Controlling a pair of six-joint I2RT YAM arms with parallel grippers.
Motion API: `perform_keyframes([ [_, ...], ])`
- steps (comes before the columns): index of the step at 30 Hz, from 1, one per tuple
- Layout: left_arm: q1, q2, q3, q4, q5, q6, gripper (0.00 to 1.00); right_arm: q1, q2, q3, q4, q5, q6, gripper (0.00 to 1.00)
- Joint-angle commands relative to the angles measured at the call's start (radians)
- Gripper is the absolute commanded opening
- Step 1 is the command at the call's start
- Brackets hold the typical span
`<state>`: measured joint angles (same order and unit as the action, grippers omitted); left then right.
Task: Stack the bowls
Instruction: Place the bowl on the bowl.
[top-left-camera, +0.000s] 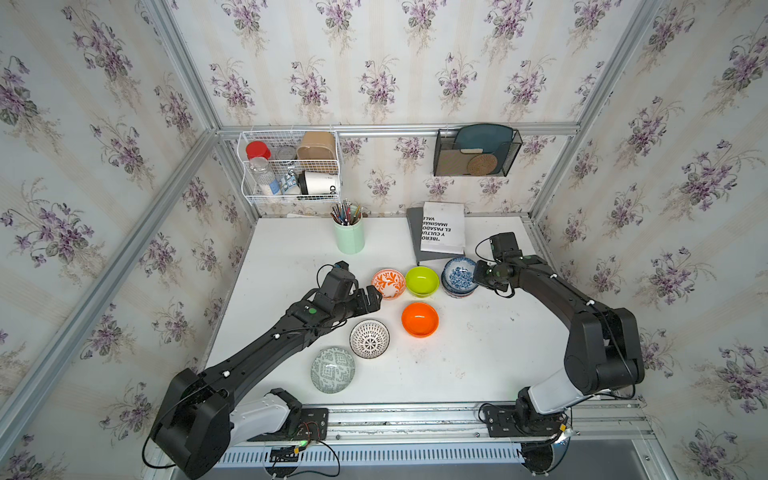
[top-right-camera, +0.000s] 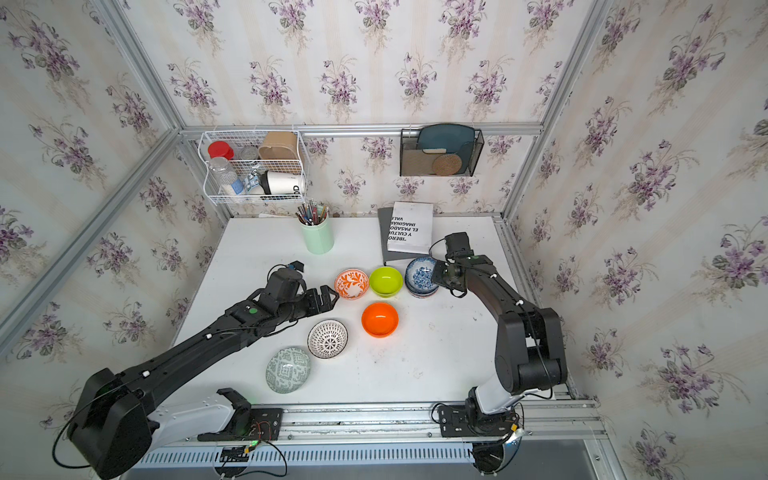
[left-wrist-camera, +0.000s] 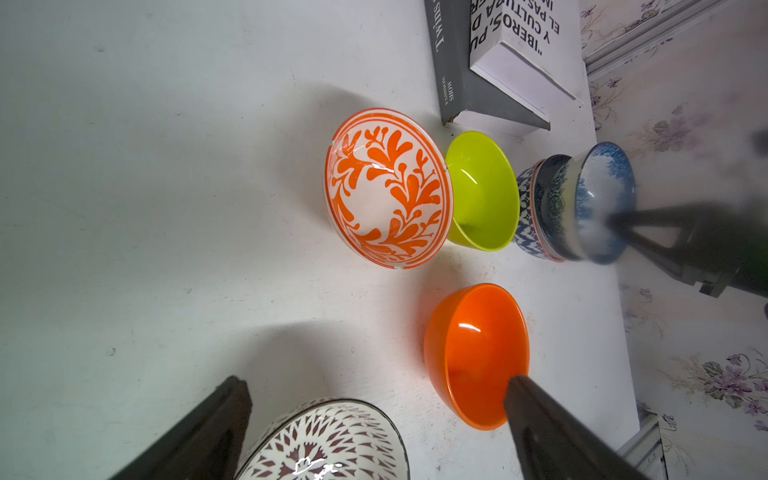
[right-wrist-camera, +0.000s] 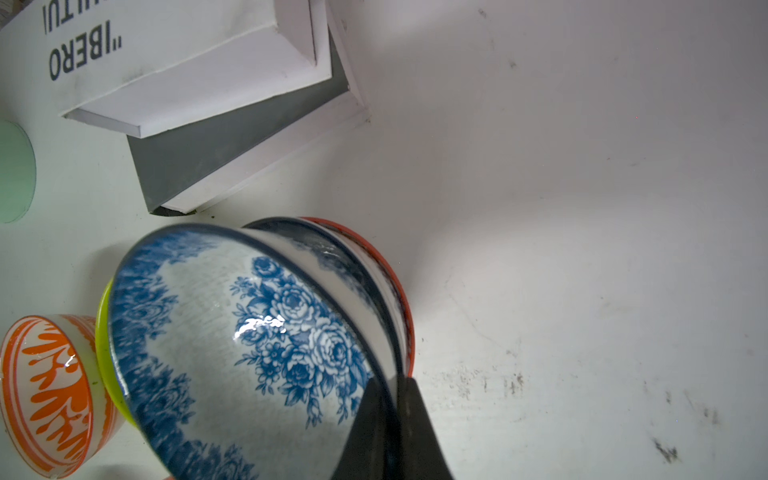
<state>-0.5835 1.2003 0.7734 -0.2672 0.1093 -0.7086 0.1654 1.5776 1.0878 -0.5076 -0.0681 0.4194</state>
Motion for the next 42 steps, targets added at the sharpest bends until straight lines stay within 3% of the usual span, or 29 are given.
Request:
perform_keyframes([
  [1, 0.001, -0.001, -0.002, 0.029, 0.009, -0.007, 1.0, 0.0, 0.004, -0.002, 0.032, -0.009, 0.009, 0.0],
  [31, 0.001, 0.002, -0.009, 0.046, 0.004, -0.007, 1.0, 0.002, 0.05, 0.041, -0.02, -0.04, 0.04, 0.0],
  [34, 0.001, 0.003, -0.01, 0.048, 0.002, -0.007, 1.0, 0.003, 0.045, 0.049, -0.026, -0.04, 0.04, 0.07],
  [38, 0.001, 0.009, -0.007, 0.051, 0.002, -0.007, 1.0, 0.005, 0.032, 0.052, -0.033, -0.048, 0.04, 0.26],
  [42, 0.001, 0.012, -0.006, 0.049, 0.003, -0.006, 1.0, 0.006, 0.023, 0.054, -0.042, -0.046, 0.042, 0.3],
])
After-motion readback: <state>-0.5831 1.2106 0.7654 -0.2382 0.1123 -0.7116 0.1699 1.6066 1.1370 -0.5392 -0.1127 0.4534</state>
